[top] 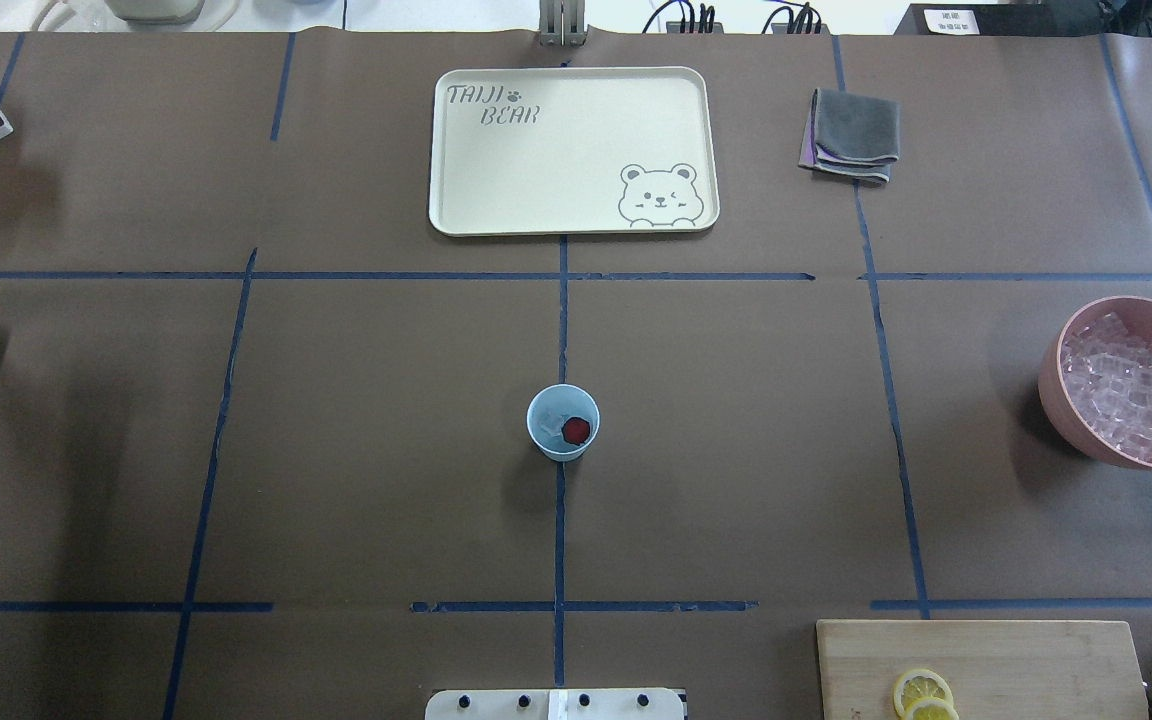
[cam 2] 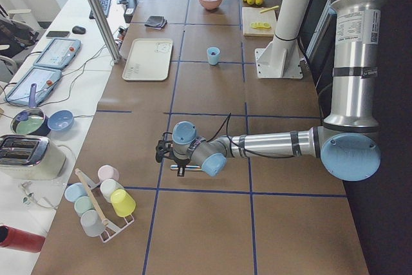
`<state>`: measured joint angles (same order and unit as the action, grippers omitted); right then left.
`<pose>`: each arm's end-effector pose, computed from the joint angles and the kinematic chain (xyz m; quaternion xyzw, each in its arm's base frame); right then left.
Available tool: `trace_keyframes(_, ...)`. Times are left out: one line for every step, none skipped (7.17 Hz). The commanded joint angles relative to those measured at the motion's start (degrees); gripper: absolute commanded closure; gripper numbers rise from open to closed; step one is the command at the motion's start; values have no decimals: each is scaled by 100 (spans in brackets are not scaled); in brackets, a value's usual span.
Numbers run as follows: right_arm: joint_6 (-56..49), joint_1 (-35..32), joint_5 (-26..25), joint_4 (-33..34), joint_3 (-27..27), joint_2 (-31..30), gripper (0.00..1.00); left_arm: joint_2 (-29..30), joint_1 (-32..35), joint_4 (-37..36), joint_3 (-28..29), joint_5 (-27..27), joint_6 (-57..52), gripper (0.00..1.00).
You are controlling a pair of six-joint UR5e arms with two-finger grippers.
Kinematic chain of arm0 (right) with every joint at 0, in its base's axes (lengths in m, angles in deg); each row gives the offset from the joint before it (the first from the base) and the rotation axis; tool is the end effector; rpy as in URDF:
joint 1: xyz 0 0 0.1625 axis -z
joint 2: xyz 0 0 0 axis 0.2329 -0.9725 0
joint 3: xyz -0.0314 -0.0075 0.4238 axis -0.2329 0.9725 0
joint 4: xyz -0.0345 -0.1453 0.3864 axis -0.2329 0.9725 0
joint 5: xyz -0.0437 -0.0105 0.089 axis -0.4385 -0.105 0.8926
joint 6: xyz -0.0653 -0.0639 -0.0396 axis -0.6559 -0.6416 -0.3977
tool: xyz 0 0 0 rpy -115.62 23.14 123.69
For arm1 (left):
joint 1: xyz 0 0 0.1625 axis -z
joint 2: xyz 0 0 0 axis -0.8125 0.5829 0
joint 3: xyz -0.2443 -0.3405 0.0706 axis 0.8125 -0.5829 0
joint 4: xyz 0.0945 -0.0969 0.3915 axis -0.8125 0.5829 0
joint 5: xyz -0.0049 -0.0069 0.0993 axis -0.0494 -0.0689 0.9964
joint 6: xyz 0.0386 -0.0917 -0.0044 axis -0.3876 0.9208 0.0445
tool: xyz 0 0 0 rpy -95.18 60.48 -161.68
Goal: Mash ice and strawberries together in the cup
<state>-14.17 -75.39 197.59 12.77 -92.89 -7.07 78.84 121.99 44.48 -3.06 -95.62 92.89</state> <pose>0.0524 -0.4814 0.5995 0.0827 -0.3861 -0.0601 0.9168 0.1222 -0.4892 0.6814 0.0734 0.3940 -0.0259 0.9158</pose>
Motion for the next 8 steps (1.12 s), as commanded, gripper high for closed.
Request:
trace_keyframes(0,0,0,0,0,7,0,10,-5,8,32,84,-16,100)
trace_keyframes(0,0,9,0,0,8,0,10,-14,17,67,93,-16,100)
trace_keyframes(0,0,0,0,0,8,0,10,-23,34,93,93,-24,100)
trace_keyframes(0,0,0,0,9,16,0,10,-32,43,102,93,-42,100)
trace_keyframes(0,0,-9,0,18,60,0,1,-75,52,102,93,-42,100)
trace_keyframes(0,0,-17,9,26,95,0,1,-180,52,93,93,-33,100)
trace_keyframes(0,0,-18,9,26,113,0,-51,-320,70,93,93,-33,100)
trace_keyframes(0,0,-26,9,26,130,0,-60,-322,70,93,93,-42,100)
